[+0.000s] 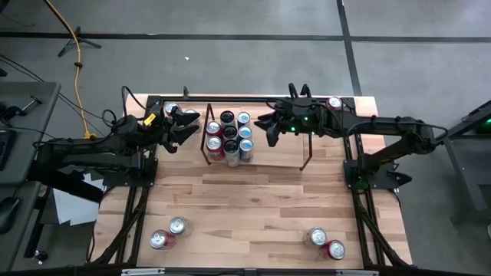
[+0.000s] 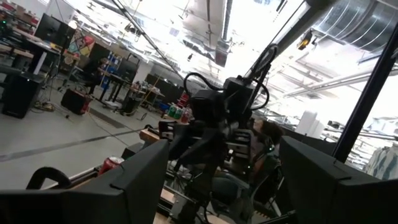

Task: Place canned beverage on shelf
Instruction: Put the bottom right red-silver soda can on the shelf

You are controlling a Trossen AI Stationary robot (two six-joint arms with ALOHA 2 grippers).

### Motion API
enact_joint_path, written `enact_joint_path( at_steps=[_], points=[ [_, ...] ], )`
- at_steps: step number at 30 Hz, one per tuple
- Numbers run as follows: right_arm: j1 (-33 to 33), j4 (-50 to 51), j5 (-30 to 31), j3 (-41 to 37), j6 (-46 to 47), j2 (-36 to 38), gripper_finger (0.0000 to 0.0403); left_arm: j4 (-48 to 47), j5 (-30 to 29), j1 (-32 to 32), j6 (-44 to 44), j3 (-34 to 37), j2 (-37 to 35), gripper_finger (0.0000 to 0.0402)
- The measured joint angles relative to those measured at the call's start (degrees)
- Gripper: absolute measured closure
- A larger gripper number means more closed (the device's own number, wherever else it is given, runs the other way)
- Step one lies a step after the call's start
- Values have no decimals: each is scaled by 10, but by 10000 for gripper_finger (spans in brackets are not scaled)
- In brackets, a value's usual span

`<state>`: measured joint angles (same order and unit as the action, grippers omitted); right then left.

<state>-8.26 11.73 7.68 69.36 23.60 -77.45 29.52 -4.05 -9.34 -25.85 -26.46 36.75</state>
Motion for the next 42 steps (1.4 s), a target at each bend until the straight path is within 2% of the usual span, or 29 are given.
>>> enact_joint_path(
  at_steps=[10,14,22,27,29,31,33,36,39,42],
  points=[
    [-49,58,3,0,22,4,97,0,0,0,0,0,0,140],
    [-76,98,7,1,0,17,57,-1,0,0,0,0,0,140],
    [-108,168,6,1,-4,31,50,-6,-8,0,5,0,0,140],
    [-121,276,52,1,35,42,49,-9,-24,0,5,0,0,140],
    [-121,303,24,1,41,44,49,-10,-25,0,5,0,0,140],
    [-112,308,-30,1,33,47,49,-10,-25,0,5,0,0,140],
    [-94,301,-72,1,31,52,49,-12,-25,0,5,0,0,140],
    [-50,285,-101,1,37,63,49,-13,-25,0,5,0,0,140],
    [17,284,-113,1,82,78,49,-14,-25,0,0,0,0,140],
    [98,309,-112,1,169,85,49,-14,-25,0,-9,0,0,140]
  ],
)
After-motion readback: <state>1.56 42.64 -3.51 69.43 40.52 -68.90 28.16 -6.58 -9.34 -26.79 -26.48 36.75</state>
